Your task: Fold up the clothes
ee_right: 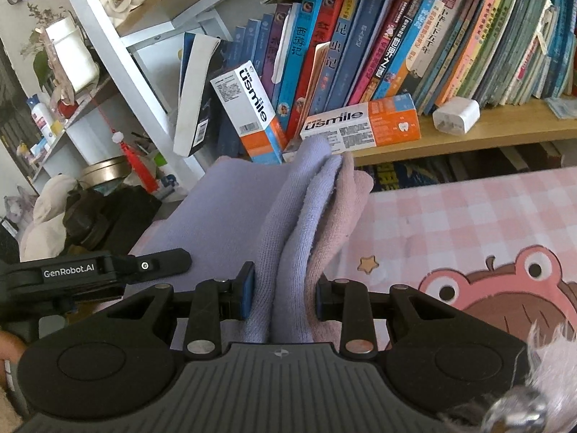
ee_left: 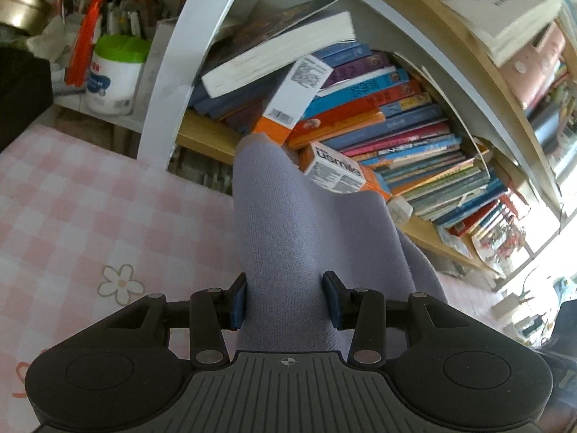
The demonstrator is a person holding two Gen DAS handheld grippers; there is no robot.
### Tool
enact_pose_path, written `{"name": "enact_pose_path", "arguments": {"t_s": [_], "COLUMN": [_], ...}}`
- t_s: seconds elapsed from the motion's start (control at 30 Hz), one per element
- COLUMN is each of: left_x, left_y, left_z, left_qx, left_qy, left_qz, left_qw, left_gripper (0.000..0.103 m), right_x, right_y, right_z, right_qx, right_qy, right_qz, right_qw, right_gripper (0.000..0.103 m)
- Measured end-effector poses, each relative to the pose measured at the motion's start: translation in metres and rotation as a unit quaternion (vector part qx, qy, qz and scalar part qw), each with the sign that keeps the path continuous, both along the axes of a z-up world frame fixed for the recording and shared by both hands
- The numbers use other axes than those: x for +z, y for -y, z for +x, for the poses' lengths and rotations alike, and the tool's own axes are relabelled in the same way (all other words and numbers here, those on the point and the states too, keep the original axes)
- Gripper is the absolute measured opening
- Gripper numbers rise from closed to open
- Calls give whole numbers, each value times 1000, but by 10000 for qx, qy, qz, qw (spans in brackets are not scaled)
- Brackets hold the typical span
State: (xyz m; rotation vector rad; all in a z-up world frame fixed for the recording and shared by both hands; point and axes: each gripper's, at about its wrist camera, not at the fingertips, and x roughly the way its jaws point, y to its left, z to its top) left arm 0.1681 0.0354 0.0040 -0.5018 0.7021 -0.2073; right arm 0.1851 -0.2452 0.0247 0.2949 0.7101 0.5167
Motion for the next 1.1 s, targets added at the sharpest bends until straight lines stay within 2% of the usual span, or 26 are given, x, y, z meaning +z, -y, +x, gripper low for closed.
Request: {"name": "enact_pose_path", "arguments": {"t_s": [0.2,0.3,0.4,0.5,0.6,0.63,0.67,0.7,0.8,0.93,1.1], "left_x": [-15,-27,-33,-35,-30,-28,-25,-21,-8,8,23], "left_y": [-5,-6,-8,-9,-8,-8,-7,-6,-4,0,18], "left_z": [13,18,18,16,13,12,11,9,2,-12,-39], "left_qx": [-33,-42,-13,4,69,117,202,324,522,635,627], "left_qy": [-131,-296,-353,-329,-304,-300,-312,-320,-238,-56,130], "left_qz": [-2,80,131,183,379,456,578,748,1059,1237,1671], "left_qw": [9999,9995,9993,9993,9988,9984,9976,9962,9927,9903,9839], "left_gripper": [41,41,46,50,55,58,65,67,70,75,84], "right_x": [-13,-25,-37,-42,-41,-39,-37,-35,-24,-8,8], "right_y": [-6,-8,-6,-1,1,2,2,1,-2,-5,-3], "right_z": [13,20,24,26,23,22,21,19,13,-2,-27], "right_qx": [-6,-36,-129,-245,-398,-458,-507,-565,-721,-792,-782], "right_qy": [-44,-254,-456,-579,-545,-521,-495,-450,-226,138,402], "right_qz": [-86,-127,-83,1,-94,-136,-203,-339,-832,-1325,-1558], "right_qw": [10000,9996,9988,9980,9977,9975,9973,9968,9937,9879,9839], "right_gripper": [28,29,33,43,62,64,70,76,86,94,99]}}
